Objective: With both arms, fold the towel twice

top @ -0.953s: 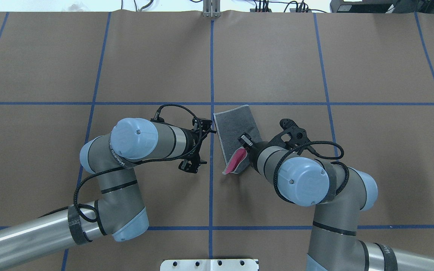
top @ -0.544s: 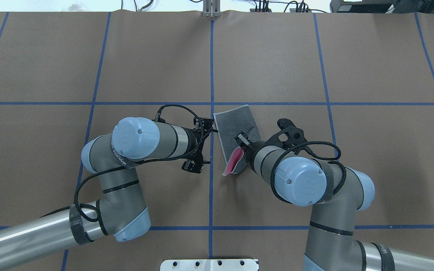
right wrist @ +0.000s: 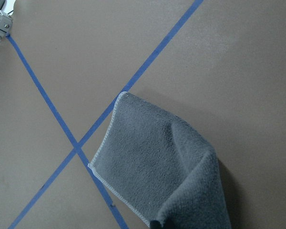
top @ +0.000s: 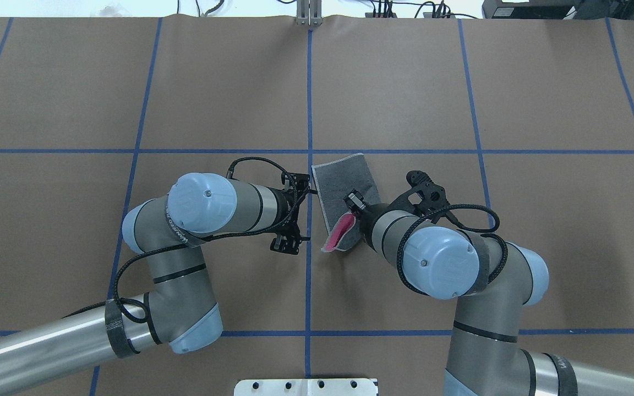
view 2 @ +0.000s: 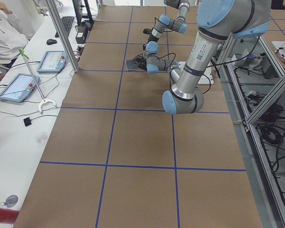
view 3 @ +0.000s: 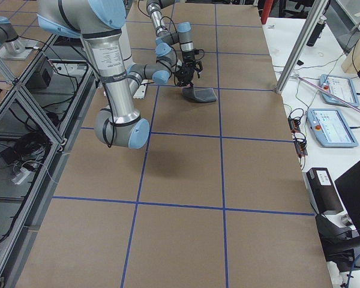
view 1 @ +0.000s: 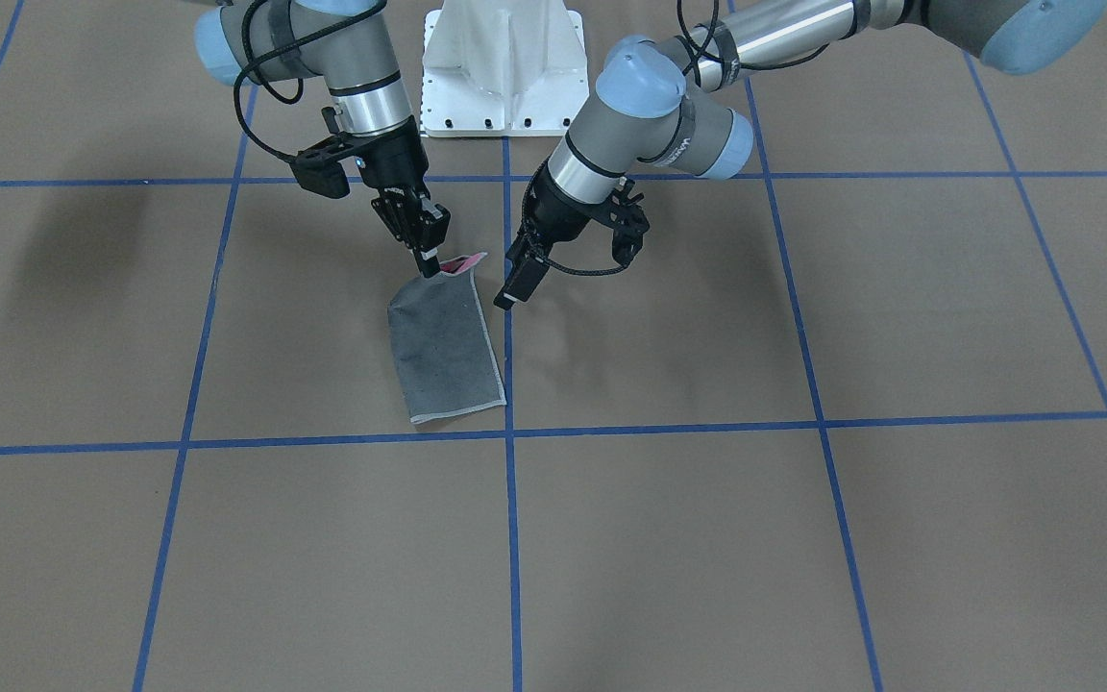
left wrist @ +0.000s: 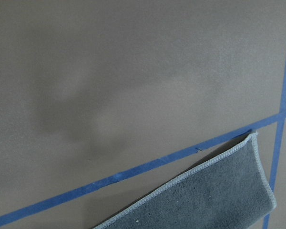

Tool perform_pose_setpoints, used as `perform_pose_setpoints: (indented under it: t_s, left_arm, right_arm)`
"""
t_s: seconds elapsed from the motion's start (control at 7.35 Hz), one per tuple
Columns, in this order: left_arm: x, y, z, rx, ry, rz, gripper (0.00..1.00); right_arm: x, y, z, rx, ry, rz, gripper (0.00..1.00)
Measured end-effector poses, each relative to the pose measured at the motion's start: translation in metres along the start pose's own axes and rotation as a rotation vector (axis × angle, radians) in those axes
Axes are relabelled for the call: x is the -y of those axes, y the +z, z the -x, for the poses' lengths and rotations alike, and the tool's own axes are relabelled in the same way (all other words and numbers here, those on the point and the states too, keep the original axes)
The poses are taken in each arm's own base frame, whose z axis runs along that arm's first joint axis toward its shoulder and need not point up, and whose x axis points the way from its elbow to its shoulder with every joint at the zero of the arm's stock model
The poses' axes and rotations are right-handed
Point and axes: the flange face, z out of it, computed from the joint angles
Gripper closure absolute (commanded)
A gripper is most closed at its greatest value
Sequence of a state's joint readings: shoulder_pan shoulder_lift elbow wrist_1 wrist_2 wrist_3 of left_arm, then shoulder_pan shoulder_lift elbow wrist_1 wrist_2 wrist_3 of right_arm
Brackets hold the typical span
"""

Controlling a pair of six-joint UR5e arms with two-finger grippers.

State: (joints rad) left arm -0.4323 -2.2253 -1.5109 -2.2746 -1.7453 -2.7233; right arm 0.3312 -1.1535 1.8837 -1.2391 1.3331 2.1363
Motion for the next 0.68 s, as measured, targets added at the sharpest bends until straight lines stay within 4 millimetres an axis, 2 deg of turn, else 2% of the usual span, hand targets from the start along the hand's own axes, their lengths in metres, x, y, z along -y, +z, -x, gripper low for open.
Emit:
perform_pose_setpoints:
  t_s: [0.27,0.68]
  left_arm:
    - [-0.013,0.009,-0.005,0.001,-0.046,0.003,0.0]
    - [-0.023,0.016,0.002,0.016,-0.082,0.007,0.0]
  right_arm:
    - [0.002,0.0,0.002,0.003,0.003,-0.002,1.0]
    - [0.008,-0.001,0.005,0.01,0.011,-0.009,1.0]
